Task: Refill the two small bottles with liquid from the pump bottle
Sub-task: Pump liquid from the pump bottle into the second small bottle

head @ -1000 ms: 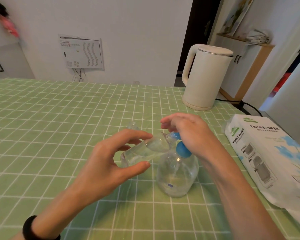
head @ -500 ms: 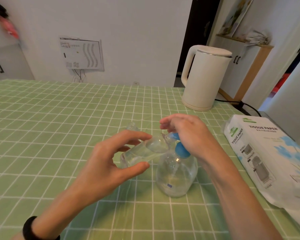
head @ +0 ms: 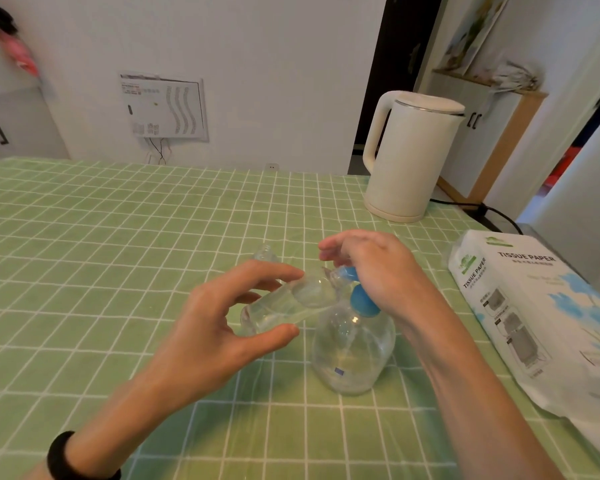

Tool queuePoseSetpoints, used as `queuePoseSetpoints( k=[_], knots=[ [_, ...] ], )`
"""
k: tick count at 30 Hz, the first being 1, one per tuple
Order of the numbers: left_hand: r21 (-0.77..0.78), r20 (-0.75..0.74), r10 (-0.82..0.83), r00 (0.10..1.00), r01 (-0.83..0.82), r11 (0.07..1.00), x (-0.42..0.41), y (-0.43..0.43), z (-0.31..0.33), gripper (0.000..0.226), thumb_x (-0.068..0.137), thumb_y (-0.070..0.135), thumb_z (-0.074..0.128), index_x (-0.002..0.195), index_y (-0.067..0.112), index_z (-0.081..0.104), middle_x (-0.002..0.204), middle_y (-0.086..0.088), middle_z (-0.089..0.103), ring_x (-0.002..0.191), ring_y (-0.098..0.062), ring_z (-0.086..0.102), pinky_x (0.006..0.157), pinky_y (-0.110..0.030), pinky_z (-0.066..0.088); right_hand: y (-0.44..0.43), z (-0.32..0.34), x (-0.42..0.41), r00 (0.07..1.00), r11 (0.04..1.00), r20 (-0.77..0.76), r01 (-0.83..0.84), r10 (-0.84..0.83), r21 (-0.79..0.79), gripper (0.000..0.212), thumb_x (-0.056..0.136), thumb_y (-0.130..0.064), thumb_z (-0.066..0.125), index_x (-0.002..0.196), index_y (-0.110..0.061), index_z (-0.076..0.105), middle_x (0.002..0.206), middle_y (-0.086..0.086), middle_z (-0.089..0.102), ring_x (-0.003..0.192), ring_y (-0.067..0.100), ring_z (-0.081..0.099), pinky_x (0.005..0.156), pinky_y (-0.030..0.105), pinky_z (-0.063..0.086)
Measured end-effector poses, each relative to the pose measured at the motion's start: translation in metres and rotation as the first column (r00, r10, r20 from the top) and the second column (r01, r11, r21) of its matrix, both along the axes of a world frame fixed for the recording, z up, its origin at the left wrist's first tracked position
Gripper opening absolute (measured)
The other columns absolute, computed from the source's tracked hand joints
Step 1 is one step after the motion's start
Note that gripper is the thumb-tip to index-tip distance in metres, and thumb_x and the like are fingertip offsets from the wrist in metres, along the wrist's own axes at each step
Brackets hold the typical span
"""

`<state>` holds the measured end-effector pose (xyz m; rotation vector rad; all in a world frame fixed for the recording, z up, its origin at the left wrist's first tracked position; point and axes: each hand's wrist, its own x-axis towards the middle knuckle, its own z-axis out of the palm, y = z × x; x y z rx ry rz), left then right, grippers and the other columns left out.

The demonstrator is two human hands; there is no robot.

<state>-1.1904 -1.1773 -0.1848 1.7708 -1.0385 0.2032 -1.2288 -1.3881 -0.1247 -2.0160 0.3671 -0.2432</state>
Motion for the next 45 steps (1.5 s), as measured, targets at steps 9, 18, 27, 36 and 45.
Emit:
queuePoseSetpoints(
  k=[9,18,27,36,45],
  knots=[
    [0.007,-0.004,0.002,1.000,-0.002,1.000,0.0010,0.0006,-0.0001,0.048,0.081,0.040,0.079,0.127,0.040,0.067,0.126,0.019,0.071,0.116,-0.011,0.071,0.092,-0.035,0.060,0.0005,-0.0017,0.0012,1.000,0.999,0.009,0.010,-0.011,0.038,0.038,0.096,-0.015,0.044,0.093,-0.029,0.079,0.096,-0.015,0.077,0.097,-0.002,0.066,0.084,0.022,0.048],
    [-0.001,0.006,0.004,1.000,-0.004,1.000,-0.0003,-0.0004,-0.0005,0.054,0.081,0.041,0.079,0.132,0.040,0.062,0.128,0.022,0.070,0.115,-0.008,0.071,0.092,-0.032,0.060,-0.0010,-0.0014,0.0007,1.000,1.000,0.029,-0.001,0.001,0.001,0.035,0.097,-0.018,0.044,0.093,-0.031,0.077,0.100,-0.017,0.075,0.098,-0.003,0.064,0.082,0.022,0.047],
    [-0.005,-0.011,0.007,1.000,-0.007,1.000,0.0006,-0.0006,-0.0018,0.048,0.081,0.039,0.079,0.127,0.036,0.068,0.127,0.021,0.071,0.114,-0.009,0.071,0.092,-0.034,0.060,0.0023,-0.0019,0.0010,1.000,0.999,0.002,0.001,-0.001,0.034,0.038,0.097,-0.013,0.043,0.095,-0.027,0.079,0.099,-0.013,0.076,0.101,0.002,0.066,0.091,0.028,0.050],
    [-0.018,0.006,0.014,1.000,-0.014,1.000,-0.0005,-0.0009,-0.0022,0.055,0.079,0.041,0.080,0.132,0.044,0.063,0.126,0.021,0.071,0.115,-0.009,0.071,0.093,-0.031,0.059,-0.0007,0.0024,0.0001,0.999,0.999,0.016,-0.034,0.034,-0.008,0.035,0.099,-0.018,0.043,0.100,-0.028,0.077,0.104,-0.015,0.073,0.099,-0.002,0.063,0.081,0.020,0.046],
    [-0.006,0.003,0.014,1.000,-0.014,1.000,0.0011,-0.0008,-0.0034,0.053,0.080,0.041,0.080,0.130,0.041,0.064,0.126,0.019,0.072,0.115,-0.010,0.071,0.093,-0.033,0.058,0.0008,-0.0017,0.0019,1.000,1.000,-0.018,-0.013,0.013,0.021,0.037,0.098,-0.014,0.043,0.098,-0.028,0.078,0.103,-0.013,0.075,0.102,0.003,0.065,0.088,0.025,0.049]
  ],
)
